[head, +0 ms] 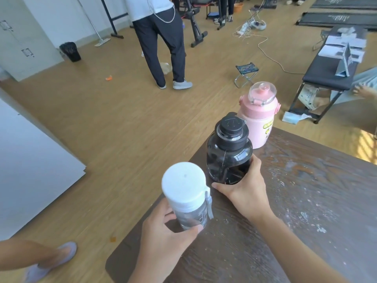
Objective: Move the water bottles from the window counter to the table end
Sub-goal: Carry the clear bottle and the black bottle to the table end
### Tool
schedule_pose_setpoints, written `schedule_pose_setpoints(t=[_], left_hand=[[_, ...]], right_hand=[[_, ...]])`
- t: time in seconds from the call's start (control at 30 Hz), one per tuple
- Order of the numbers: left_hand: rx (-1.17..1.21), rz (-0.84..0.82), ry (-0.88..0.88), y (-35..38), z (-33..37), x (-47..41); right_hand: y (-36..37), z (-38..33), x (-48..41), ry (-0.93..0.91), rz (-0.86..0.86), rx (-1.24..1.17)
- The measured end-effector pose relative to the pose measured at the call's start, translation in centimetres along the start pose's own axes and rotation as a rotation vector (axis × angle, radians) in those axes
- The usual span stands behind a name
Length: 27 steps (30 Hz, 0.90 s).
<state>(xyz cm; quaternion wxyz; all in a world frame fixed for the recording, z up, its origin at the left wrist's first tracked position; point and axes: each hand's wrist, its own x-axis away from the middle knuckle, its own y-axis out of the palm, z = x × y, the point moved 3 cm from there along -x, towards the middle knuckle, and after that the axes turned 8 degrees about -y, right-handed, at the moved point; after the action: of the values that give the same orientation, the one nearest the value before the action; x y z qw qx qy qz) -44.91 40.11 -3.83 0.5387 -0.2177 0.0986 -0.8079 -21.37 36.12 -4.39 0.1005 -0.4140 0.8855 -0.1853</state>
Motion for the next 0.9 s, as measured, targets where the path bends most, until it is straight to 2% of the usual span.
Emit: schedule_pose_setpoints(t=[0.4,0.7,0.8,0.9], left_hand=[[-0.036,0.007,-0.023,0.0,-1.3,1.3],[-0.028,0.028,-0.120,0.6,-1.2,2.2],[-0.022,0.175,-0.202,1.4,-0.8,3.4],[-0.152,0.335,-0.264,2.6,-0.6,5.3]], right_hand=[[0.9,-0.2,1.1,-0.050,-0.050,0.033],[1.0,0.7,1.5,-0.085,-0.104,-0.003],[0.4,1.1,1.8,-0.082,-0.170,-0.004],[-1.7,1.8,2.9,-0.058,-0.207,0.022]])
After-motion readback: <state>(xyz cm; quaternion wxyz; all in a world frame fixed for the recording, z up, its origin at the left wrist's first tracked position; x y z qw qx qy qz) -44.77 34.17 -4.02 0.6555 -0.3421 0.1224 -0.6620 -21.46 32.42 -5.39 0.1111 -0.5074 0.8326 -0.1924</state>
